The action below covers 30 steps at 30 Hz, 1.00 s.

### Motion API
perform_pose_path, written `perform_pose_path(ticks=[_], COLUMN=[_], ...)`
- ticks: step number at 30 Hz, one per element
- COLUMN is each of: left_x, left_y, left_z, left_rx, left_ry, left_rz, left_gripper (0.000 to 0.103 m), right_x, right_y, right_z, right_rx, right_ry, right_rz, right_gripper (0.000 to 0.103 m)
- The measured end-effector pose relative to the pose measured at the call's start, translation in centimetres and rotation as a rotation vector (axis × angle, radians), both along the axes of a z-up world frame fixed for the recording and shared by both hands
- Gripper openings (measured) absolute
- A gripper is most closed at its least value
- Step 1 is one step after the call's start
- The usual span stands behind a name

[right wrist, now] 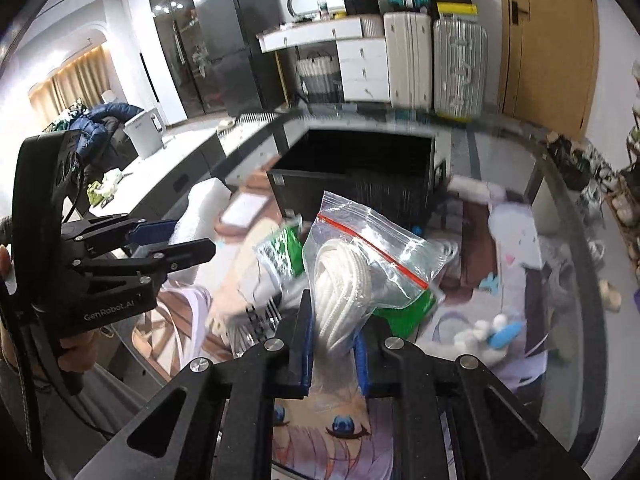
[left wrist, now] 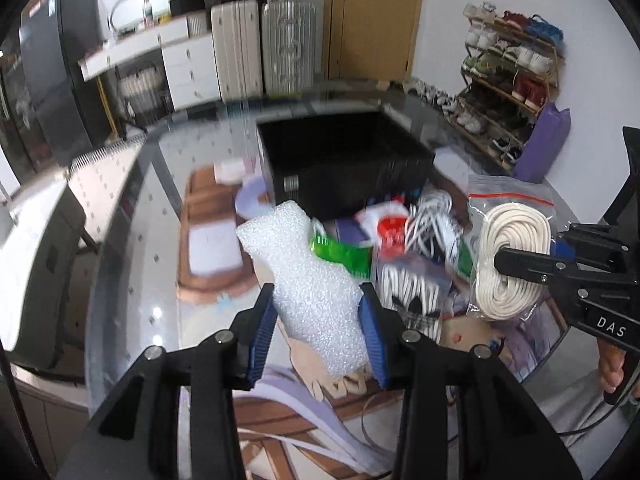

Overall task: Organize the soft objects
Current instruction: 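Grasp the white foam sleeve with the left tool while the right tool grasps the rope bag, then lower the foam sleeve and rope bag into the black box and open both tools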

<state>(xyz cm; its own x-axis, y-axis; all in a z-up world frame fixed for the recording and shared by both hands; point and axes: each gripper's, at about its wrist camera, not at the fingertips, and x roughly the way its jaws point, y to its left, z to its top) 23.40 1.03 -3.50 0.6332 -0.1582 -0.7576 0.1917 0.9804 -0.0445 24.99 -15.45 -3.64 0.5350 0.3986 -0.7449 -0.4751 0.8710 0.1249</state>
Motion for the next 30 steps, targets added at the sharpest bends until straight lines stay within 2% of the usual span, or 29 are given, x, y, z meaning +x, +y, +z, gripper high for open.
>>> perform_pose_path(ticks=[6, 13, 18, 21, 24, 30], left_x=[0.5, 1.4, 3.0, 4.7, 7.0, 11.1], left_y=[-0.1, -0.4, 0.0, 0.3, 0.5, 0.5], left_z=[1.9, 5.2, 6.9, 7.0, 6.4, 3.9], left_rx=[-0.021, -0.043, -0.072, -0.068, -0.056, -0.037], left_ry=[-0.056, -0.172, -0.238, -0.265, -0.255, -0.247], left_rz=[-0.001, 0.006, 0.016, 0.039, 0.072, 0.119], left_gripper=[0.039, 0.039, 0.039, 0.039, 0.039, 0.039], right_x=[0.2, 1.0, 2.9, 4.6, 7.0, 13.4], right_y=[0.5, 1.6, 2.5, 2.9, 3.1, 2.8], right_z=[2.9, 6.6, 8.5, 9.2, 9.5, 7.0], right_rx=[0.014, 0.018, 0.04, 0.048, 0.034, 0.04], right_ry=[-0.083, -0.212, -0.267, -0.294, -0.314, -0.24], right_rz=[-0.009, -0.037, -0.052, -0.069, -0.097, -0.133], right_gripper=[0.016, 0.016, 0.016, 0.016, 0.016, 0.016])
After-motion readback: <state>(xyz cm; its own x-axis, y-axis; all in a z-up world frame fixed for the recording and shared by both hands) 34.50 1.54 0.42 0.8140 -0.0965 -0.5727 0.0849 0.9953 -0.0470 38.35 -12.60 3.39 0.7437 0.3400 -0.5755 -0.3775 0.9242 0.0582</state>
